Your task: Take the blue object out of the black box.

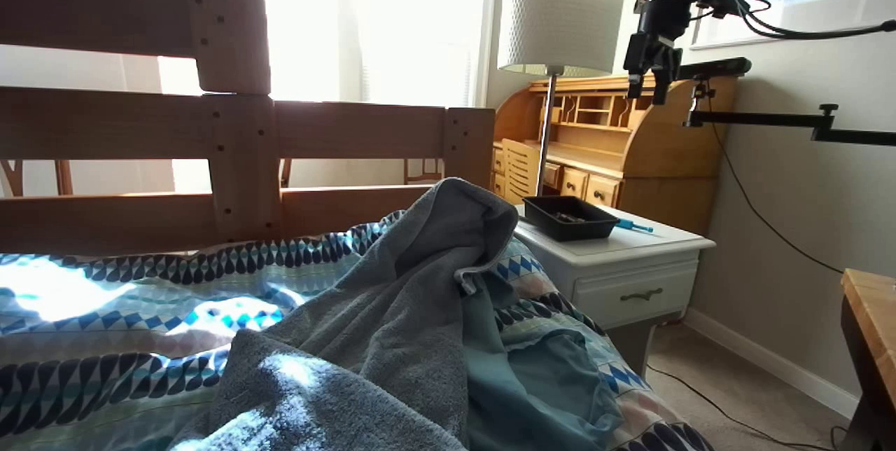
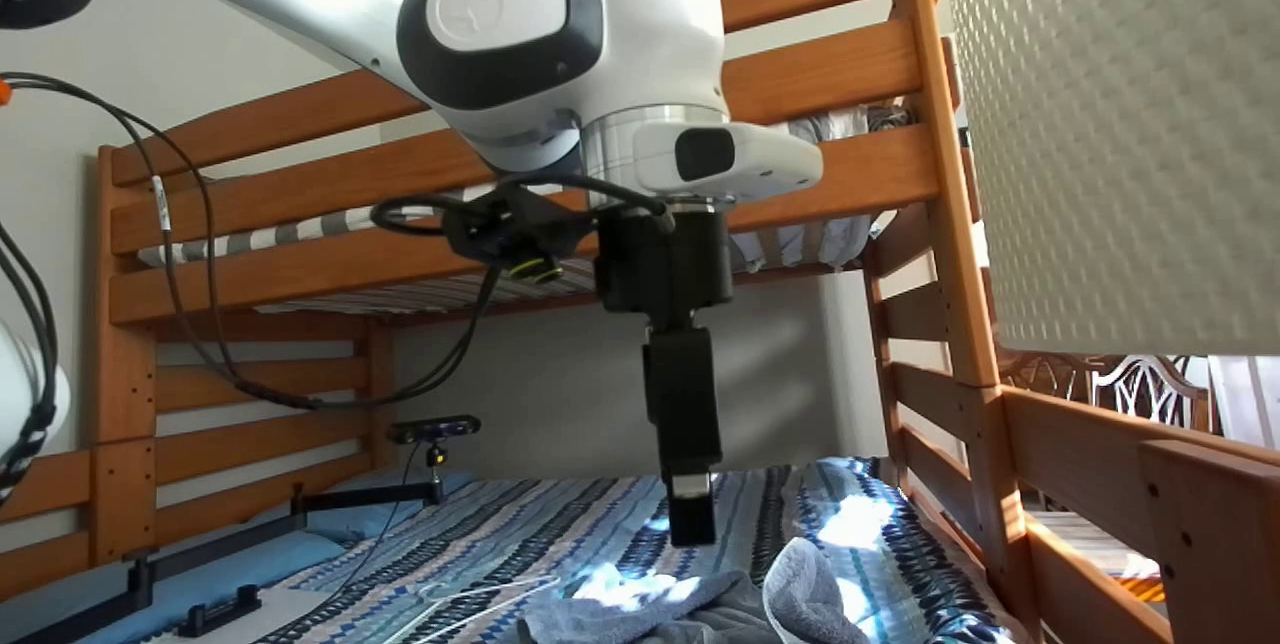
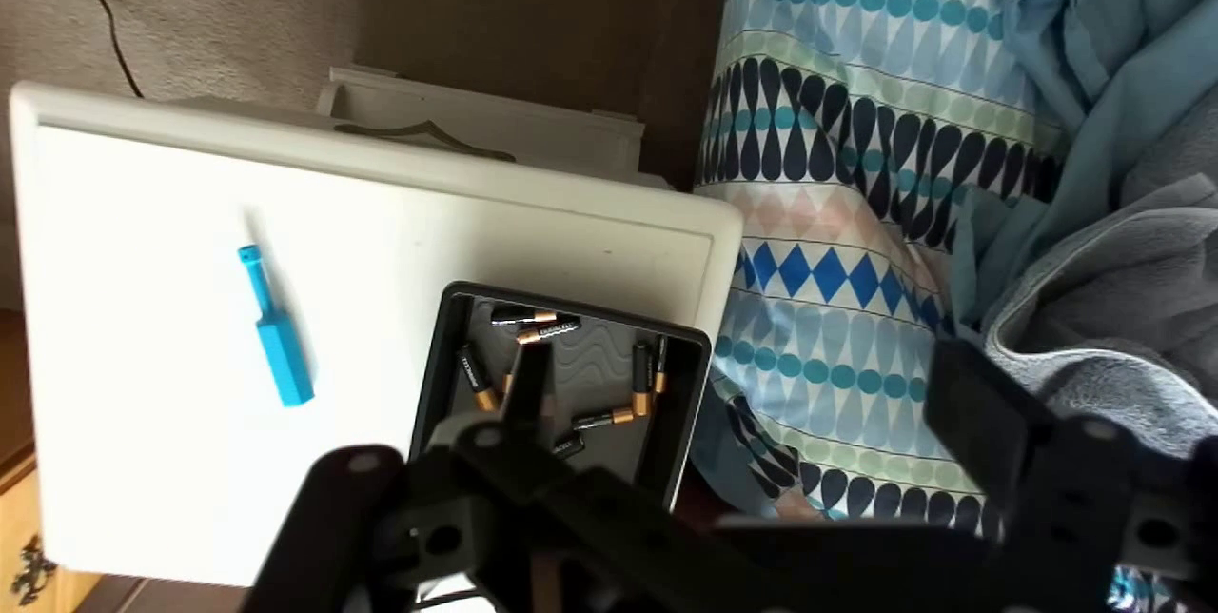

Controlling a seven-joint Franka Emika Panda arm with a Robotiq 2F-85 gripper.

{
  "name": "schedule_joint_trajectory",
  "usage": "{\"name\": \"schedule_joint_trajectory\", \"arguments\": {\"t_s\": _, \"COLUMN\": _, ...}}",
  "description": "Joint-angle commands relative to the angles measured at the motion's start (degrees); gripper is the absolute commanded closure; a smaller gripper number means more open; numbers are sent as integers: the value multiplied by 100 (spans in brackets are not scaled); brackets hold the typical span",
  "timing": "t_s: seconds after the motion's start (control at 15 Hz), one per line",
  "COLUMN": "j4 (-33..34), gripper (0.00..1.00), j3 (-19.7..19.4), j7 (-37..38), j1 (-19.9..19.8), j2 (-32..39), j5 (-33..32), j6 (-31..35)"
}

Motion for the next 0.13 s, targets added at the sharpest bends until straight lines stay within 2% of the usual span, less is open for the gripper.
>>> {"name": "schedule_joint_trajectory", "arguments": {"t_s": 0.0, "j4": 9, "gripper": 0, "j3": 167, "j7": -28, "j1": -173, "j2": 6, "j5": 34, "j6": -13}}
{"name": "schedule_joint_trajectory", "arguments": {"t_s": 0.07, "j4": 9, "gripper": 0, "j3": 167, "j7": -28, "j1": -173, "j2": 6, "j5": 34, "j6": -13}}
